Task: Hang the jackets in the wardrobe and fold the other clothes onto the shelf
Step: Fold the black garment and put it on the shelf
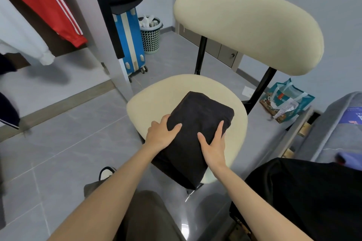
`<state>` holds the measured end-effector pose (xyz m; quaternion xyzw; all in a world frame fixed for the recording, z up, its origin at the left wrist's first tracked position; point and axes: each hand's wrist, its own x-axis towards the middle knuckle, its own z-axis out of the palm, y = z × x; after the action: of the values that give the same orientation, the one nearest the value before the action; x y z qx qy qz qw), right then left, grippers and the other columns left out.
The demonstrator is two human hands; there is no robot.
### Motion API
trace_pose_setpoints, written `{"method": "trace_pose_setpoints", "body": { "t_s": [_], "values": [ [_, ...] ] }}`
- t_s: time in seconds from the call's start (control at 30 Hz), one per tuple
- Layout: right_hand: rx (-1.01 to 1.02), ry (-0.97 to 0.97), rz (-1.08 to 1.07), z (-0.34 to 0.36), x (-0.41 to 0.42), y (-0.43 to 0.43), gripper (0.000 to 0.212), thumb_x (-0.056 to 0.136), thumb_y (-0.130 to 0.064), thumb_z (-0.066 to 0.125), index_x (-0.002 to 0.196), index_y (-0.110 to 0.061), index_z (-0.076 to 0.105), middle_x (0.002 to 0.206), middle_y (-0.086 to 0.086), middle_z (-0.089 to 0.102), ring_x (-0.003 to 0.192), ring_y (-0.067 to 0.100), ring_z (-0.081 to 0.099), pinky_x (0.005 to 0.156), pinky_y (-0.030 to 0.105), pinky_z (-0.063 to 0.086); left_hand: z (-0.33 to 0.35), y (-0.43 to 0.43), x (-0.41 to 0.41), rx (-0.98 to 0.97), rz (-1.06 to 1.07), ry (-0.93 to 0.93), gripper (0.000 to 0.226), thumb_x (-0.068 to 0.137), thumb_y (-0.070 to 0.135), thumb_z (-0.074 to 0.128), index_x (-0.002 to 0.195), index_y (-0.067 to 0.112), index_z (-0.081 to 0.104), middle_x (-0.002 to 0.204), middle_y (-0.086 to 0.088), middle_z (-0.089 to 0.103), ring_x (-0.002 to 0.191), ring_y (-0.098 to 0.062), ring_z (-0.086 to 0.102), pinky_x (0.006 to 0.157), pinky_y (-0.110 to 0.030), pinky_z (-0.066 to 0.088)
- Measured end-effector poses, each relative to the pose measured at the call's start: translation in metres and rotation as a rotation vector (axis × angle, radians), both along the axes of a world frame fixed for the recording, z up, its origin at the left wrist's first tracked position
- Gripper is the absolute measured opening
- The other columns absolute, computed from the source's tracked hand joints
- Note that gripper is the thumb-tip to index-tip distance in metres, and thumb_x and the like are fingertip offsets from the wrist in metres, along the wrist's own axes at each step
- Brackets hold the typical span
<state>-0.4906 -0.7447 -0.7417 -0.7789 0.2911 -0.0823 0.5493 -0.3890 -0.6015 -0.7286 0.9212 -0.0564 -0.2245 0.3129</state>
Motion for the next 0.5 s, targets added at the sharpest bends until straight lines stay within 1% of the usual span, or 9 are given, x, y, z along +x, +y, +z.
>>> {"method": "trace_pose_setpoints", "body": {
  "t_s": [0.1, 0.17, 0.2, 0.27, 0.3, 0.33, 0.4, 0.43, 0.5],
  "values": [
    [0.005, -0.067, 0.105, 0.006, 0.013, -0.017, 0.082, 0.095, -0.035, 0.059, 0.155, -0.030, 0.004, 0.159, -0.011, 0.020, 0.142, 0.008, 0.027, 0.116, 0.028, 0.026, -0.005, 0.006, -0.013, -0.098, 0.079, 0.084, 0.074, 0.084, 0.068, 0.051, 0.142, 0.031, 0.026, 0.133, -0.008, 0.044, 0.118, -0.030, 0.051, 0.098, -0.037, 0.044],
    [-0.037, -0.059, 0.170, 0.011, 0.020, -0.034, 0.078, 0.094, -0.037, 0.060, 0.154, -0.032, 0.011, 0.154, -0.017, 0.026, 0.138, 0.003, 0.031, 0.110, 0.020, 0.027, -0.010, 0.011, -0.018, -0.164, 0.138, 0.170, 0.070, 0.082, 0.064, 0.058, 0.132, 0.026, 0.026, 0.134, -0.005, 0.043, 0.115, -0.026, 0.051, 0.097, -0.038, 0.046],
    [-0.061, -0.055, 0.182, 0.012, 0.022, -0.039, 0.076, 0.093, -0.037, 0.061, 0.153, -0.032, 0.014, 0.151, -0.018, 0.030, 0.136, 0.004, 0.033, 0.108, 0.019, 0.028, -0.011, 0.012, -0.020, -0.182, 0.173, 0.191, 0.066, 0.082, 0.063, 0.059, 0.125, 0.026, 0.025, 0.133, -0.005, 0.041, 0.111, -0.024, 0.050, 0.094, -0.037, 0.046],
    [-0.094, -0.041, 0.160, 0.012, 0.024, -0.043, 0.073, 0.092, -0.040, 0.061, 0.151, -0.032, 0.019, 0.143, -0.015, 0.038, 0.134, 0.009, 0.038, 0.105, 0.022, 0.031, -0.010, 0.010, -0.024, -0.204, 0.253, 0.179, 0.061, 0.083, 0.063, 0.059, 0.119, 0.027, 0.025, 0.130, -0.007, 0.037, 0.106, -0.024, 0.049, 0.090, -0.036, 0.046],
    [-0.108, -0.010, 0.143, 0.010, 0.025, -0.041, 0.073, 0.092, -0.044, 0.060, 0.151, -0.032, 0.018, 0.143, -0.009, 0.040, 0.132, 0.013, 0.040, 0.105, 0.026, 0.033, -0.009, 0.008, -0.027, -0.204, 0.281, 0.155, 0.063, 0.083, 0.063, 0.058, 0.123, 0.027, 0.026, 0.130, -0.008, 0.036, 0.107, -0.025, 0.049, 0.090, -0.035, 0.045],
    [-0.121, 0.038, 0.129, 0.008, 0.024, -0.038, 0.074, 0.092, -0.050, 0.057, 0.151, -0.034, 0.015, 0.143, -0.002, 0.040, 0.130, 0.018, 0.042, 0.104, 0.030, 0.035, -0.009, 0.006, -0.029, -0.205, 0.297, 0.125, 0.068, 0.083, 0.065, 0.056, 0.131, 0.028, 0.025, 0.132, -0.008, 0.036, 0.110, -0.028, 0.049, 0.091, -0.036, 0.044],
    [-0.149, 0.145, 0.109, 0.006, 0.023, -0.031, 0.078, 0.091, -0.061, 0.049, 0.152, -0.037, 0.008, 0.144, 0.006, 0.039, 0.125, 0.026, 0.047, 0.100, 0.038, 0.039, -0.009, 0.003, -0.033, -0.207, 0.305, 0.065, 0.077, 0.084, 0.067, 0.052, 0.145, 0.032, 0.021, 0.138, -0.007, 0.037, 0.122, -0.032, 0.046, 0.101, -0.041, 0.042],
    [-0.169, 0.184, 0.104, 0.006, 0.024, -0.029, 0.080, 0.090, -0.065, 0.046, 0.152, -0.038, 0.005, 0.144, 0.008, 0.039, 0.123, 0.029, 0.049, 0.098, 0.040, 0.040, -0.009, 0.003, -0.033, -0.201, 0.302, 0.040, 0.078, 0.086, 0.068, 0.049, 0.148, 0.033, 0.020, 0.140, -0.006, 0.039, 0.127, -0.033, 0.044, 0.104, -0.045, 0.041],
    [-0.208, 0.230, 0.108, 0.008, 0.024, -0.026, 0.086, 0.087, -0.070, 0.045, 0.152, -0.038, 0.001, 0.143, 0.010, 0.040, 0.120, 0.033, 0.052, 0.097, 0.042, 0.041, -0.006, 0.004, -0.034, -0.187, 0.304, 0.007, 0.075, 0.089, 0.066, 0.045, 0.151, 0.031, 0.020, 0.141, -0.005, 0.044, 0.130, -0.032, 0.044, 0.107, -0.047, 0.040]
  ]
}}
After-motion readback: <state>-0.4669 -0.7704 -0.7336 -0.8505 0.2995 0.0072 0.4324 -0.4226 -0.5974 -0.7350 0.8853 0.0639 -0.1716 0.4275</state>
